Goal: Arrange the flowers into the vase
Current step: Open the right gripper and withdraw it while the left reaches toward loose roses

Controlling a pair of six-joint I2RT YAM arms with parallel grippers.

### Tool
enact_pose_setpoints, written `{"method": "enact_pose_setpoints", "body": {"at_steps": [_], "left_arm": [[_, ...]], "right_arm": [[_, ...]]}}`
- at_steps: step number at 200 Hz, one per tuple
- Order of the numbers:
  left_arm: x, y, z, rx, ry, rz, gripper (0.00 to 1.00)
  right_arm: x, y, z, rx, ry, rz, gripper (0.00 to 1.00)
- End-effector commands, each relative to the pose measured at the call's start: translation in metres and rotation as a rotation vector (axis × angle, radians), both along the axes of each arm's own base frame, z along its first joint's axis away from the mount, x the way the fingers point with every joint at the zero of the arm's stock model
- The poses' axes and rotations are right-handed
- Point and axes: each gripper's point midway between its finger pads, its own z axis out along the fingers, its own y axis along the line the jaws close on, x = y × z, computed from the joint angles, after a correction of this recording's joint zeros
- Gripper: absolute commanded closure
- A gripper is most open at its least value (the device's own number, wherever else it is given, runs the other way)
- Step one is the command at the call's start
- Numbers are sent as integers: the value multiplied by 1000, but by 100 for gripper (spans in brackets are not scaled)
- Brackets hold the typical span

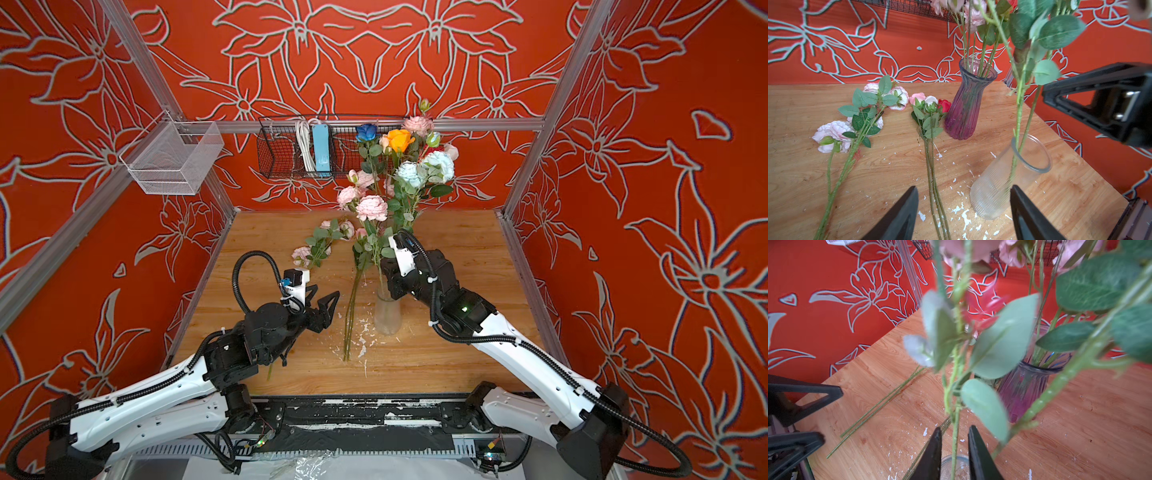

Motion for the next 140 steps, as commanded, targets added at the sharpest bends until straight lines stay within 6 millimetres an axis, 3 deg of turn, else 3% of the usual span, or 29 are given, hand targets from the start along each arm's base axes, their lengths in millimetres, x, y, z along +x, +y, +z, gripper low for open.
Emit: {"method": "enact_pose_setpoints", "body": {"at_steps": [1, 39, 75, 86, 113, 128, 140], "left_arm": [[2, 2, -7, 3, 25, 12, 30], [10, 5, -30, 18, 101, 41, 30], [23, 9, -71, 45, 233, 91, 31], [30, 8, -94, 80, 302, 102, 32], [41, 14, -128, 132, 453, 160, 38], [49, 33, -141, 146, 546, 244, 41], [55, 61, -146, 166, 611, 359, 41]], "right_arm": [[-7, -2, 12, 47, -18, 12, 74], [-21, -12, 25, 90, -33, 14, 68], [-34, -30, 34, 131, -49, -25, 67], [-38, -40, 36, 143, -60, -56, 67], [-46, -75, 24, 178, -59, -198, 67], [-50, -95, 7, 176, -39, -279, 67], [-53, -110, -11, 173, -12, -347, 67]]}}
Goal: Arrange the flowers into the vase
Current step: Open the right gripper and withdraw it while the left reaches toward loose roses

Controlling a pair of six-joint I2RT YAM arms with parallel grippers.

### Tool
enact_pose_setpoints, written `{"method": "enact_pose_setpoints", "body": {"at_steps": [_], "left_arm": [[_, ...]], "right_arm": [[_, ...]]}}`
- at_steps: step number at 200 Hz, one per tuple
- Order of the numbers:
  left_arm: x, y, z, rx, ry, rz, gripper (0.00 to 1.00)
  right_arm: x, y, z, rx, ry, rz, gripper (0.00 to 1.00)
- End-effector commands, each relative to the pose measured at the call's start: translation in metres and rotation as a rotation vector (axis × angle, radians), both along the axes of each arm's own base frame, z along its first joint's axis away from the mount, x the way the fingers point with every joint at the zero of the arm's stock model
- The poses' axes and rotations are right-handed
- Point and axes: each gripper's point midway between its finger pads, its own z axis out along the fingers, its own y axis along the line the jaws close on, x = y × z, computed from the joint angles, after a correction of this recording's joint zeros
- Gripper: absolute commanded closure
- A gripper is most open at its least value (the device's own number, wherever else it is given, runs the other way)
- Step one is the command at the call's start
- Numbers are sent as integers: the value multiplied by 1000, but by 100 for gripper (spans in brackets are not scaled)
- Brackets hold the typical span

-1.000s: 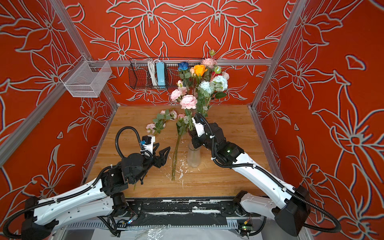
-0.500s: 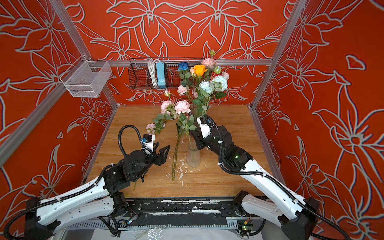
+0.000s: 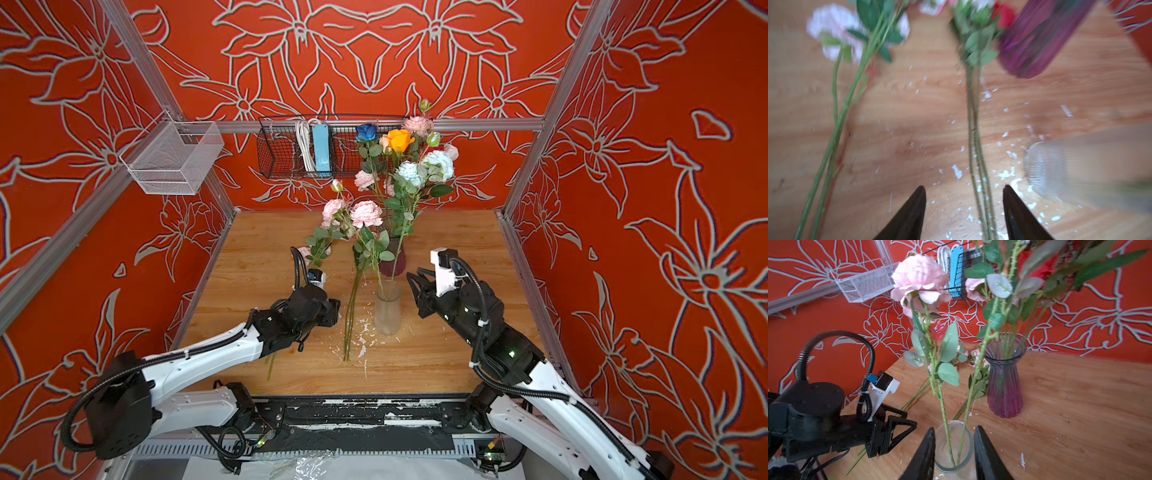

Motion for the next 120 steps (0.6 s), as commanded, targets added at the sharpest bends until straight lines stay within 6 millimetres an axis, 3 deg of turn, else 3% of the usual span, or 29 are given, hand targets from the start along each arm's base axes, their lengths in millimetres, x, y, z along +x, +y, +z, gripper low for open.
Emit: {"method": "enact_pose_setpoints", "body": {"at_steps": [1, 24, 47, 94, 120], "left_arm": [[9, 39, -3, 15, 116, 192, 41], [15, 92, -12, 55, 198, 394, 39], [11, 121, -24, 13, 255, 493, 36], [5, 130, -54, -105, 325, 490, 35], [6, 124, -65, -133, 333, 444, 35]], "right_arm": [[1, -36, -35, 8, 85, -185, 67], [-4, -49, -67, 7, 148, -242, 66], [-7, -51, -86, 14, 192, -248, 64], [-7, -50, -102, -5, 214, -250, 61], [-7, -50, -104, -15, 216, -247, 61]]}}
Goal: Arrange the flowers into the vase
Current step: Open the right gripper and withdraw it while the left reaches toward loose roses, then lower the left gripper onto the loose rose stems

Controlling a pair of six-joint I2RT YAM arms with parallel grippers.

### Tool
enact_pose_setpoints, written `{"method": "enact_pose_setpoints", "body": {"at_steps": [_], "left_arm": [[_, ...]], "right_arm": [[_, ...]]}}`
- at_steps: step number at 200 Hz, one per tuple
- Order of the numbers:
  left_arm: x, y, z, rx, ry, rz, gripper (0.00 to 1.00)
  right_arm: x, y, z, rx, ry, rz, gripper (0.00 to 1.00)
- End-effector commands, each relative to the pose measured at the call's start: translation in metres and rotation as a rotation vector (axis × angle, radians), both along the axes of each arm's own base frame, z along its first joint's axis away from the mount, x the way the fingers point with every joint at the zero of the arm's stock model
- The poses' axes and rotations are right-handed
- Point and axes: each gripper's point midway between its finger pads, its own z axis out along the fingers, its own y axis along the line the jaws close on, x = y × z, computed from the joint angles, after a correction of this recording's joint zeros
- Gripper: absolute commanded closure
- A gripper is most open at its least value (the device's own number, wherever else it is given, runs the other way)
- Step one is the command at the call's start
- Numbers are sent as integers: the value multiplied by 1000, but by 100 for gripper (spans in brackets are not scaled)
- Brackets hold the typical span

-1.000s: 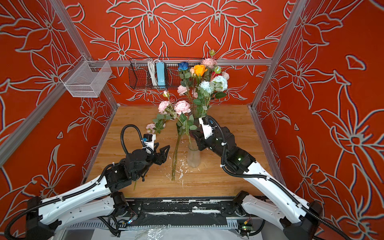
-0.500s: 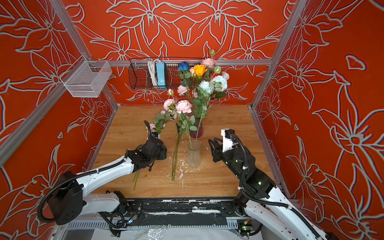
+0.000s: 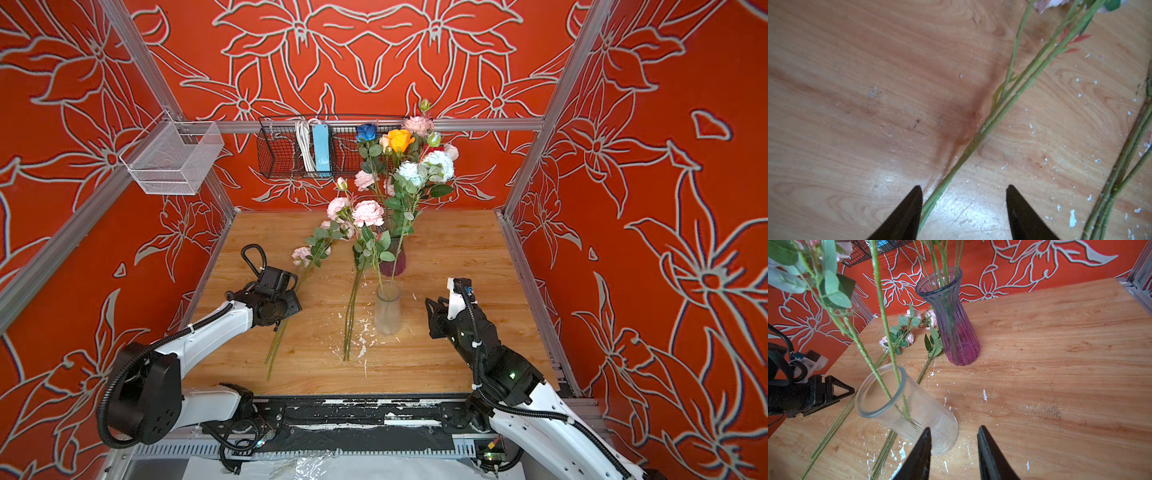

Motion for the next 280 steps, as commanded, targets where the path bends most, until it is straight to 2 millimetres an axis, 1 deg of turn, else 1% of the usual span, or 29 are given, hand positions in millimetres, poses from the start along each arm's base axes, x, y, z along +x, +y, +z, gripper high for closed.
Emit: {"method": "enact_pose_setpoints", "body": {"at_steps": [1, 31, 43, 62, 90, 106, 113, 119, 138, 153, 169, 190, 201, 216, 228, 241, 255, 280], "left_arm": [[6, -12, -5, -71, -15, -33, 35], [12, -28, -9, -133, -14, -102, 38], [12, -30, -12, -139, -2, -114, 41], [13, -40, -14, -179, 18, -148, 50], [17, -59, -8, -256, -4, -178, 60], [19, -66, 3, -238, -28, -201, 59], [20, -63, 11, -199, -38, -204, 57], [19, -56, 17, -155, -43, -195, 54], [16, -20, 29, -2, -52, -94, 40], [14, -2, 25, 6, -47, -37, 37], [11, 5, 15, -21, -24, -15, 35], [12, -6, -2, -90, -9, -62, 34], [14, -14, -8, -118, 2, -94, 34], [14, -16, -18, -128, 25, -99, 34], [15, -24, -24, -159, 30, -126, 35], [16, -33, -26, -199, 34, -148, 39], [19, -44, -24, -226, 32, -171, 42], [29, -74, -16, -215, 16, -246, 43]], "right_arm": [[2, -5, -3, 10, -1, -37, 61], [1, -7, -2, 1, -4, -38, 61], [1, -8, -2, -5, -4, -41, 61], [0, -9, 0, -1, -10, -43, 61], [-1, -12, 2, -4, -16, -52, 61], [-1, -13, 2, -6, -14, -52, 61], [-1, -12, 3, -4, -13, -50, 61], [-1, -12, 3, -1, -13, -48, 61], [-1, -10, 3, 0, -8, -40, 61], [0, -9, 3, -2, -6, -40, 61], [0, -9, 5, 5, -11, -41, 60], [1, -9, 4, 4, -11, -45, 58], [0, -10, 3, 0, -10, -45, 57], [-1, -11, 1, -7, -4, -46, 57], [-2, -12, -1, -9, -1, -49, 57], [-3, -14, -1, -6, -4, -53, 57], [-3, -15, 0, -6, -7, -57, 57], [-2, -15, 2, -10, -13, -59, 57]]}}
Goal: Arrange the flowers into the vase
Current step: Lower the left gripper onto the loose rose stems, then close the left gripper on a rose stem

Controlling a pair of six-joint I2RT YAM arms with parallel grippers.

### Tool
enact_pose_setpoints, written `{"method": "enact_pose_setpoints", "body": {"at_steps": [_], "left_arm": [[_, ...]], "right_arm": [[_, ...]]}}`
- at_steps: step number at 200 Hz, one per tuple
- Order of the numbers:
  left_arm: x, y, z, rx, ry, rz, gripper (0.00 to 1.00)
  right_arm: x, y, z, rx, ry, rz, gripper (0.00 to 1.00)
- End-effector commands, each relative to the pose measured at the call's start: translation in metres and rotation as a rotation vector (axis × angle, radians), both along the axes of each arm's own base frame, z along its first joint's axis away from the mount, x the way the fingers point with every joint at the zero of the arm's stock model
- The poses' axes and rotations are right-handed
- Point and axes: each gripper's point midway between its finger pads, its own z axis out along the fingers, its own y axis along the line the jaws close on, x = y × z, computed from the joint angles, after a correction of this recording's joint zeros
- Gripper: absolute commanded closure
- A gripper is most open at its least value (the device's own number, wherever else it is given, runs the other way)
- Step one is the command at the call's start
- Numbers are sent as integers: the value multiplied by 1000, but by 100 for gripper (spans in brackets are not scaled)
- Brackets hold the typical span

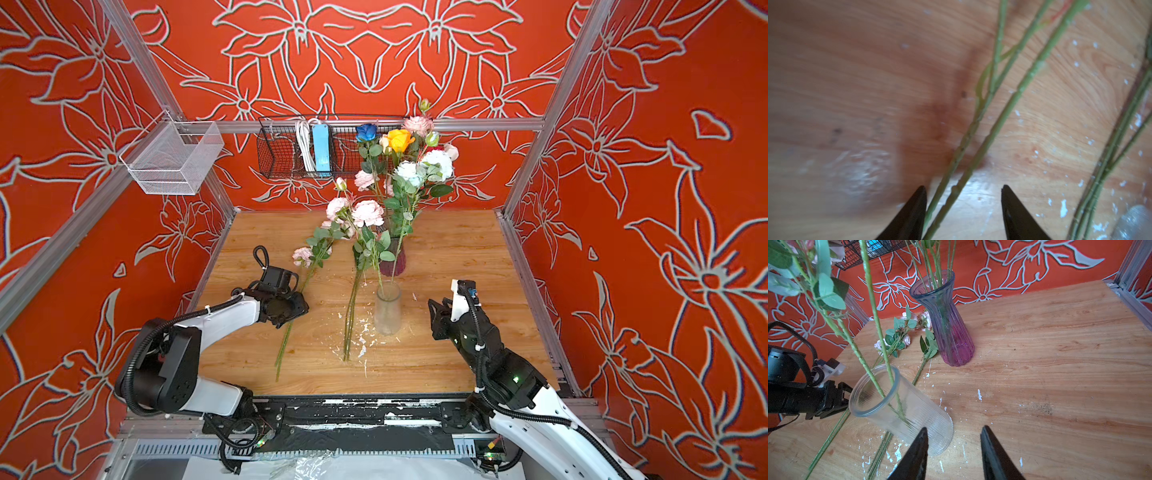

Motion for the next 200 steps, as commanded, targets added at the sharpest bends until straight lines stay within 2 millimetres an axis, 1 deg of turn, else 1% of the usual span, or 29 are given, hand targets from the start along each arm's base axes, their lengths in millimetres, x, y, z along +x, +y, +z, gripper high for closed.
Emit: {"method": "enact_pose_setpoints", "body": {"at_steps": [1, 34, 44, 52, 70, 78, 93, 103, 128, 140, 163, 179, 200], "left_arm": [[18, -36, 15, -50, -52, -79, 43], [31, -84, 22, -107, -61, -163, 44], [33, -95, 25, -110, -66, -187, 44], [34, -95, 27, -80, -65, -181, 44], [35, -86, 34, 15, -62, -157, 43], [32, -79, 34, 59, -48, -142, 43], [25, -73, 34, 108, -23, -142, 44], [20, -73, 32, 140, -7, -158, 46], [7, -77, 20, 190, 33, -207, 55], [3, -77, 14, 208, 53, -224, 61], [3, -80, 7, 219, 67, -245, 70], [3, -84, 2, 206, 71, -262, 73], [3, -86, 0, 200, 79, -268, 79]], "right_arm": [[1, -6, 1, -6, -2, -29, 57], [2, -5, 2, -8, -3, -28, 57], [1, -6, 2, -10, 0, -28, 57], [0, -6, 2, -6, 0, -28, 57], [-1, -7, 3, 0, -2, -25, 57], [-2, -7, 3, 4, -4, -27, 57], [-1, -6, 1, 12, -3, -27, 57], [0, -4, -1, 13, 2, -22, 57], [4, 2, -9, 25, 21, -17, 58], [6, 5, -13, 35, 25, -14, 58], [7, 6, -16, 45, 33, -18, 59], [7, 5, -17, 44, 34, -19, 60], [6, 4, -16, 42, 32, -23, 60]]}}
